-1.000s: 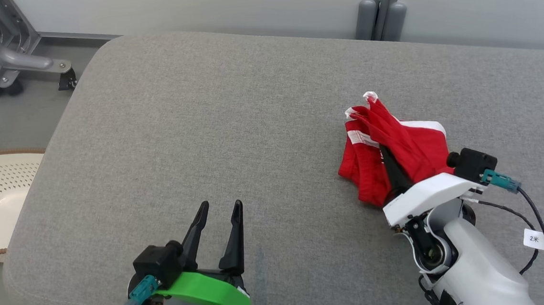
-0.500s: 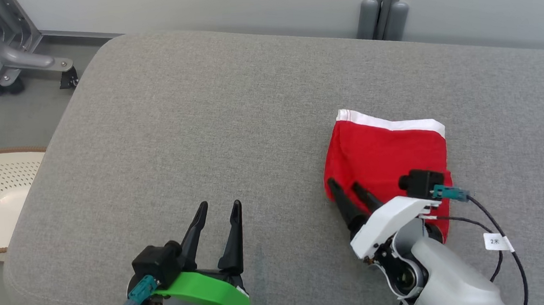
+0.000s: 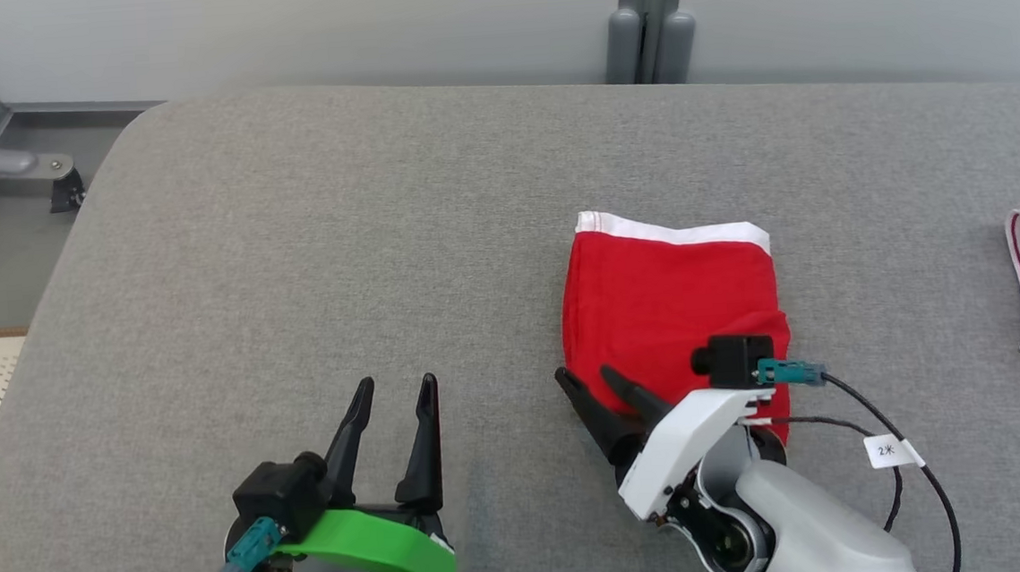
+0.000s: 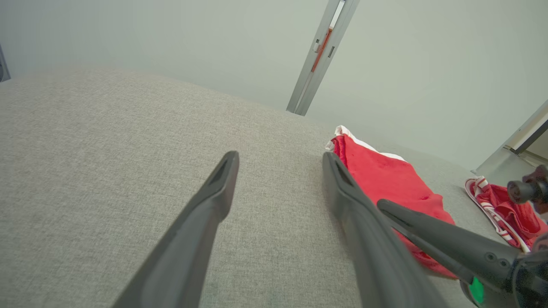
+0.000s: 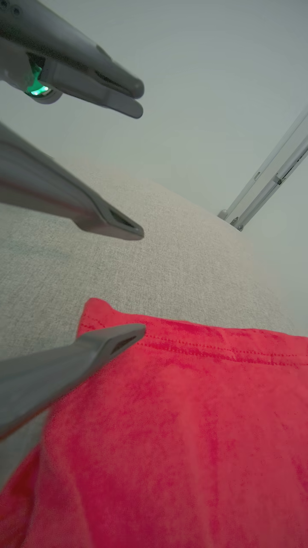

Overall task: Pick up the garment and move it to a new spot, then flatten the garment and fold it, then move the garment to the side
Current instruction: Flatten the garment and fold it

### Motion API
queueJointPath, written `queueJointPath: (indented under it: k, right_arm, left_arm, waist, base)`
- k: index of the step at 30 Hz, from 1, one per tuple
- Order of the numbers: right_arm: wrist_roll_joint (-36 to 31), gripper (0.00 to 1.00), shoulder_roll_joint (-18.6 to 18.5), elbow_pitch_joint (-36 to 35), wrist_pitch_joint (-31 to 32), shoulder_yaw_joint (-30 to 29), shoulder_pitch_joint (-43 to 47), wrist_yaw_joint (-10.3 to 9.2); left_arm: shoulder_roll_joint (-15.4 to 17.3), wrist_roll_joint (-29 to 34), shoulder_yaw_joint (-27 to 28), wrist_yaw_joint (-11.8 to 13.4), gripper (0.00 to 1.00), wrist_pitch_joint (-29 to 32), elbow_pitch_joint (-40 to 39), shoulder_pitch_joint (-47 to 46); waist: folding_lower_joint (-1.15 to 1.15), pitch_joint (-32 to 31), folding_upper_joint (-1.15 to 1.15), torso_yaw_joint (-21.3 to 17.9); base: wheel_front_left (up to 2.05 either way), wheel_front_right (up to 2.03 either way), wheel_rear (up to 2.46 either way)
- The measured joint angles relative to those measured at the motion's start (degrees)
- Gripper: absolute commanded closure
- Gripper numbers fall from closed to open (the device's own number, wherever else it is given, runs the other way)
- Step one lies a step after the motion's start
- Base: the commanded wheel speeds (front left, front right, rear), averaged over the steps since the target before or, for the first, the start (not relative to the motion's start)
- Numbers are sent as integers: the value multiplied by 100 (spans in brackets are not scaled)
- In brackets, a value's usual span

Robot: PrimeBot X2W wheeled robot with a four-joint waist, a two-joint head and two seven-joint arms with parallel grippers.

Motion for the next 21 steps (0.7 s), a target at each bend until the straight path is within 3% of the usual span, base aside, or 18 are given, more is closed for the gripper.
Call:
queueJointPath:
  k: [6, 12, 17, 21]
  right_arm:
    - [-779, 0, -580, -386, -524, -400, -40, 0]
    - [-2156, 0, -1018, -683, -853, -1435, 73, 0]
    - [-3590, 0, -1021, -1249, -918, -2338, 495, 0]
    - [-4508, 0, -689, -1852, -943, -2911, 923, 1]
  left_arm:
    - [0, 52, 205, 0, 0, 0, -160, -16]
    - [0, 105, 456, 0, 0, -1, -425, -90]
    - [0, 131, 601, 0, 0, 0, -593, -92]
    - [-1, 229, 684, -3, 0, 0, -671, -83]
  waist:
    - [0, -32, 0, -324]
    - [0, -42, 0, -665]
    - [0, -31, 0, -913]
    - [0, -10, 0, -1083]
  base:
    - [0, 0, 0]
    - [0, 0, 0]
    - [0, 0, 0]
    - [0, 0, 0]
